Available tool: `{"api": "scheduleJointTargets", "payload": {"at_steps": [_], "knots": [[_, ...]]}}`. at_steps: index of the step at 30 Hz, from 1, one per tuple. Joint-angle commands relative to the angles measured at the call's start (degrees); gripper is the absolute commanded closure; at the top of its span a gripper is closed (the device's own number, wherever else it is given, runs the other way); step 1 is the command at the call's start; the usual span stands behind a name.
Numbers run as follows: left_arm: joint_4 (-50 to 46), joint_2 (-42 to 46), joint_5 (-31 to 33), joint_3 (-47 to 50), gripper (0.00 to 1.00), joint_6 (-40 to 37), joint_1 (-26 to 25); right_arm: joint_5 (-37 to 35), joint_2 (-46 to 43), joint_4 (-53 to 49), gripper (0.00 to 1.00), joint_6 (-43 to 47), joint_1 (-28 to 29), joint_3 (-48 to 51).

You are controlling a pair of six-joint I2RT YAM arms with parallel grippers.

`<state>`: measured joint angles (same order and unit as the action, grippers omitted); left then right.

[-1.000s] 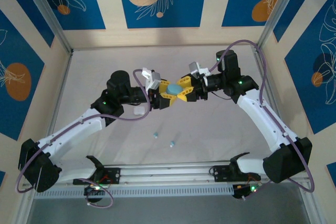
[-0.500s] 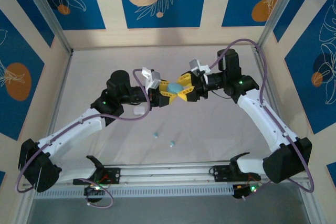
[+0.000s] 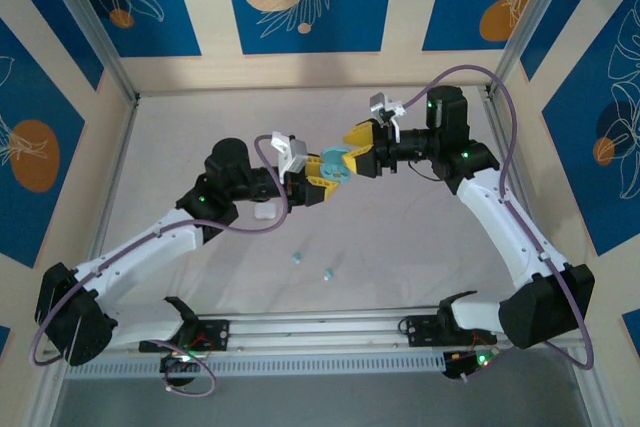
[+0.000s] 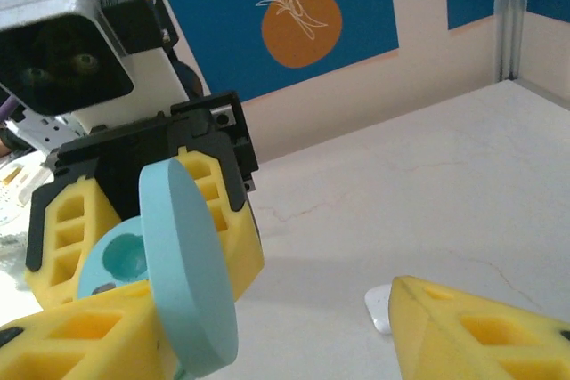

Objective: Insert the wireless bluetooth earbuds into the charging case

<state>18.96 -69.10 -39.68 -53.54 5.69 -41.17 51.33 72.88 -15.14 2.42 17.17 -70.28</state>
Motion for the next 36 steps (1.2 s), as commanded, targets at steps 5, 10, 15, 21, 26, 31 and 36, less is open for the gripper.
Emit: {"api": "scheduleJointTargets", "payload": {"at_steps": [5,10,15,21,26,31,36], "knots": [[13.87,1.08,6.24,5.1,0.79,5.11,-0.67,1.21,-4.15,1.35,0.35,-8.94,-0.07,-2.72],[20.9,0.81,9.93,7.47,0.8,8.34,-0.65,-7.47,-7.58,-2.02,0.31,-12.27,-0.27,-3.56],[23.48,1.73,13.72,8.6,0.81,9.02,-0.65,-20.48,-9.76,-6.06,0.33,-17.96,-1.38,-3.15],[23.29,5.7,19.49,9.83,0.81,7.46,-0.61,-28.57,-7.49,-15.7,0.47,-26.3,-3.45,-1.92],[20.65,9.72,22.94,10.3,0.81,5.53,-0.66,-29.82,-3.09,-21.6,0.54,-31.03,-3.51,1.59],[18.33,13.03,25.46,10.12,0.81,4.11,-0.66,-27.55,3.12,-22.95,0.57,-34.1,0.53,5.77],[15.2,15.08,26.0,9.15,0.8,3.38,-0.61,-30.51,9.3,-23.4,0.58,-37.76,10.14,8.04]]}}
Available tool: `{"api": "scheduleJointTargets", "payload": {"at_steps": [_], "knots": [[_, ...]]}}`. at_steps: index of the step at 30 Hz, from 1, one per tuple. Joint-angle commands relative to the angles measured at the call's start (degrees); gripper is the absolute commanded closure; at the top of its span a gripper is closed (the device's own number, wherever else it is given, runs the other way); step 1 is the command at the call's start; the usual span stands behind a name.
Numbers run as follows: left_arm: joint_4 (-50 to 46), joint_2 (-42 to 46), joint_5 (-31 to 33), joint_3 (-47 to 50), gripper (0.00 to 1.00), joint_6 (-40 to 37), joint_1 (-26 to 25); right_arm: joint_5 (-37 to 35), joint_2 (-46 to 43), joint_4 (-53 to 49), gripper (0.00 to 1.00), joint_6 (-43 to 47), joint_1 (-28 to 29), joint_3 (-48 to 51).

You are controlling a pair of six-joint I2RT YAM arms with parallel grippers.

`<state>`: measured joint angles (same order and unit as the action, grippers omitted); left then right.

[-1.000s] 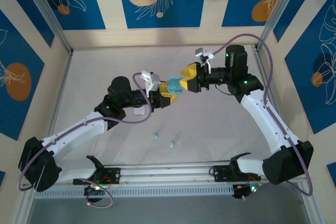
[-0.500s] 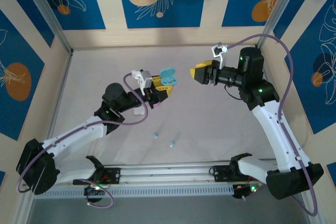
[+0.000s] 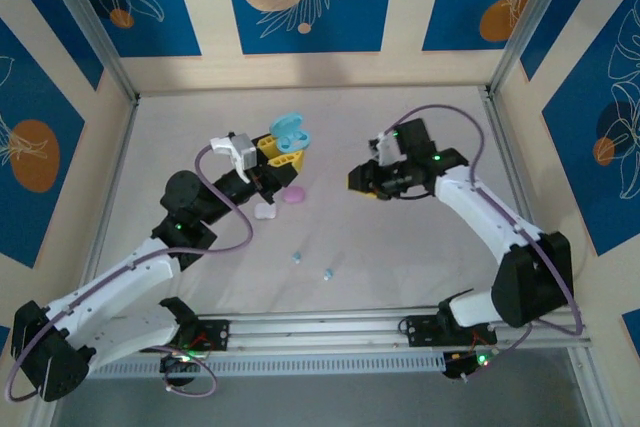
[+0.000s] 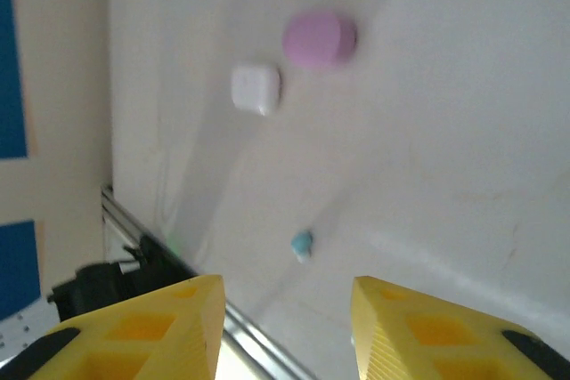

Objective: Insert the wireless bluetooth earbuds into the charging case

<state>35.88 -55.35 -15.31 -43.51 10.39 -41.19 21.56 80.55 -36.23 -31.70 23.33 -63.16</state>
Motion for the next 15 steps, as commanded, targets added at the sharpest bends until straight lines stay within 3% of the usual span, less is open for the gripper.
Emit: {"api": "scheduleJointTargets", "payload": {"at_steps": [1,8,15], "knots": [[-2.14,1.52,1.91,-0.96,0.8,-1.37,-0.59,-1.59,3.05,-1.87,0.58,-5.25,6.29,1.02],[-2.81,2.62,2.38,-1.22,0.8,-1.76,-0.57,-7.57,14.47,-2.2,0.63,-11.92,17.6,-3.21],[-4.85,4.78,2.96,-0.62,0.8,-2.5,-0.6,-9.23,24.48,-4.38,0.64,-13.44,24.15,-8.82]]}}
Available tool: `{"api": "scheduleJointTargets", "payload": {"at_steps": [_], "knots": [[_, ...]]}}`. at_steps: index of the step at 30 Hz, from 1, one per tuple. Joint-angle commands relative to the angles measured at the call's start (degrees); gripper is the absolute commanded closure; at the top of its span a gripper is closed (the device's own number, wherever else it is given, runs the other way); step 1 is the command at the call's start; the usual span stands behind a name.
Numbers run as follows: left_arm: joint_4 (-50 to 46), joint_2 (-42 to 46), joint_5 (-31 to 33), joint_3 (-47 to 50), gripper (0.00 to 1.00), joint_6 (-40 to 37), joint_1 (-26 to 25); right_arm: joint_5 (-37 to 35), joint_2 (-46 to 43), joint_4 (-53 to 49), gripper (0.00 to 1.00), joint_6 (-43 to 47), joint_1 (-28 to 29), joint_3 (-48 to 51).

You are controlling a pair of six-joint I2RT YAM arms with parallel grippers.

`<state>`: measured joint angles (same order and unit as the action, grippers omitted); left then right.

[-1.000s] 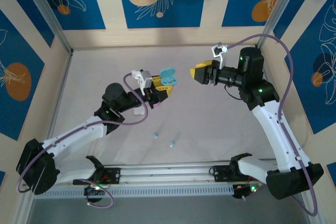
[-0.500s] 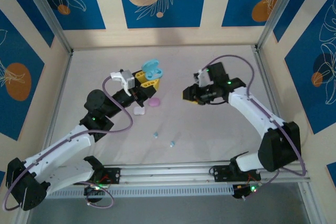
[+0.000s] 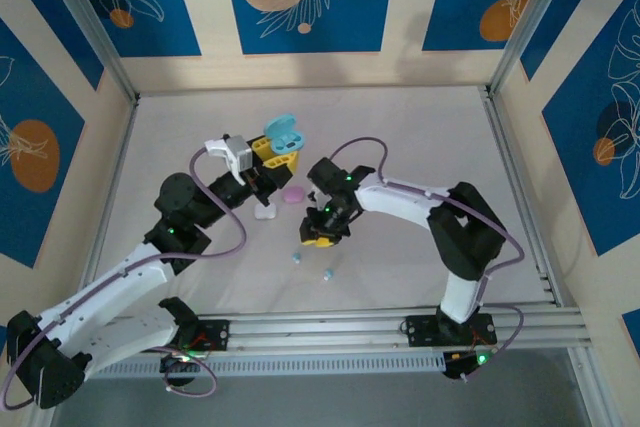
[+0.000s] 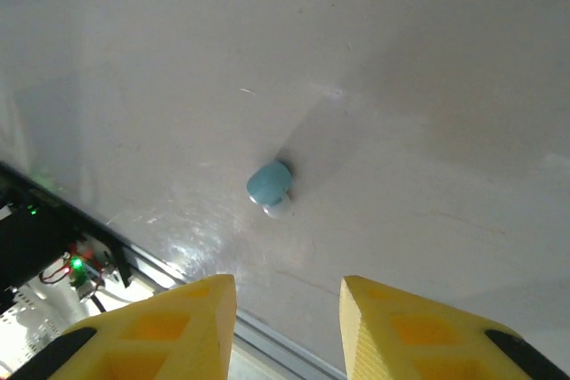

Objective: Insert the wireless bluetooth earbuds into the charging case

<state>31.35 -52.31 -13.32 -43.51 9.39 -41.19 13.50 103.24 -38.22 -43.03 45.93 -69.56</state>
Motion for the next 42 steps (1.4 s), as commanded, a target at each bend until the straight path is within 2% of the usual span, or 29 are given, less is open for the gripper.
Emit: {"api": "scheduleJointTargets", "payload": {"at_steps": [1,10,20,36,42], "knots": [[-0.78,2.17,1.1,-0.53,0.8,-1.68,-0.65,-1.35,2.78,-2.43,0.64,-2.32,2.3,-2.95],[-2.28,3.8,1.55,0.0,0.8,-2.28,-0.59,-3.11,9.29,-5.65,0.6,-1.77,5.55,-8.78],[-2.7,3.8,1.63,0.09,0.8,-2.1,-0.58,-4.25,12.39,-6.9,0.6,-1.38,6.17,-11.14],[-3.32,3.89,2.07,0.09,0.8,-1.77,-0.58,-5.17,16.37,-9.34,0.67,1.99,7.32,-15.96],[-3.35,3.81,2.05,0.18,0.8,-1.57,-0.65,-7.62,17.89,-11.8,0.69,3.69,8.89,-18.65]]}}
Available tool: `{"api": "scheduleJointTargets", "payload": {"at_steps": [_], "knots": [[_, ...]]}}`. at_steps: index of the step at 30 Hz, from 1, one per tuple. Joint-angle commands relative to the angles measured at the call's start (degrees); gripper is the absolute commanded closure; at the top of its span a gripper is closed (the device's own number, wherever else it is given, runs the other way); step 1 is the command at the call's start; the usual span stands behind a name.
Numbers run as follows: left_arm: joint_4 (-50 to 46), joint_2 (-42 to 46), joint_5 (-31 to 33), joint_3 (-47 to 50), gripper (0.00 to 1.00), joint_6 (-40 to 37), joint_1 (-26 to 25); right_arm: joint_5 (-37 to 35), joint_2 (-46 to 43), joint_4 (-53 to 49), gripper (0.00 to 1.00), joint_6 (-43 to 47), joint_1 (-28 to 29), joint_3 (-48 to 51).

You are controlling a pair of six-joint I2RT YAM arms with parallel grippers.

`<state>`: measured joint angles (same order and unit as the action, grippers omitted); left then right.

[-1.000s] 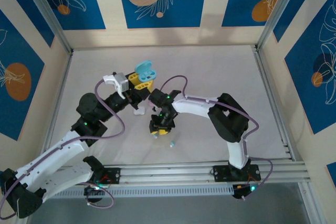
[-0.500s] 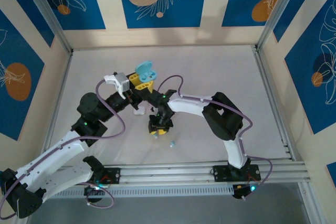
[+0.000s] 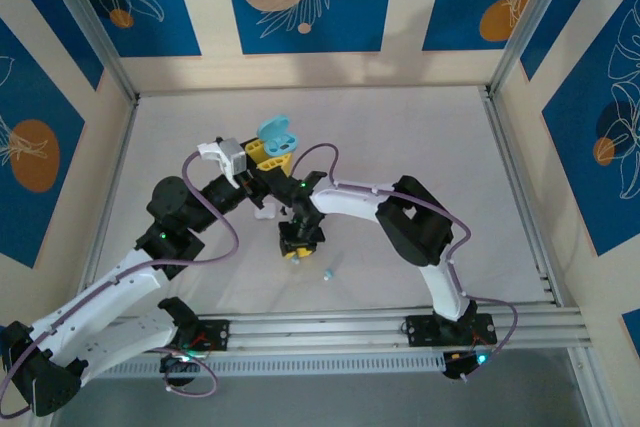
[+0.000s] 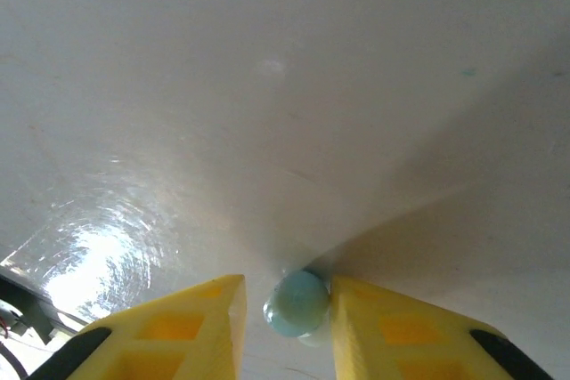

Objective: Insert the wireless bluetooth earbuds into the charging case

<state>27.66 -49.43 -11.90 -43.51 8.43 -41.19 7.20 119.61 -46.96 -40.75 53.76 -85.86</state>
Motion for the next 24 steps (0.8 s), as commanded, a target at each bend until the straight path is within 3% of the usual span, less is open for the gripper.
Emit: {"api": "scheduleJointTargets", "payload": {"at_steps": [1,14,24], "knots": [[0.33,0.91,0.73,0.26,0.8,-0.55,-0.58,-1.53,1.83,-3.51,0.7,1.62,1.29,-2.76],[0.37,0.91,1.18,0.36,0.79,-0.1,-0.59,-6.96,4.88,-8.18,0.71,5.0,3.71,-6.56],[0.24,1.01,1.35,0.27,0.79,0.51,-0.63,-10.53,5.48,-9.66,0.78,6.38,4.24,-7.52]]}}
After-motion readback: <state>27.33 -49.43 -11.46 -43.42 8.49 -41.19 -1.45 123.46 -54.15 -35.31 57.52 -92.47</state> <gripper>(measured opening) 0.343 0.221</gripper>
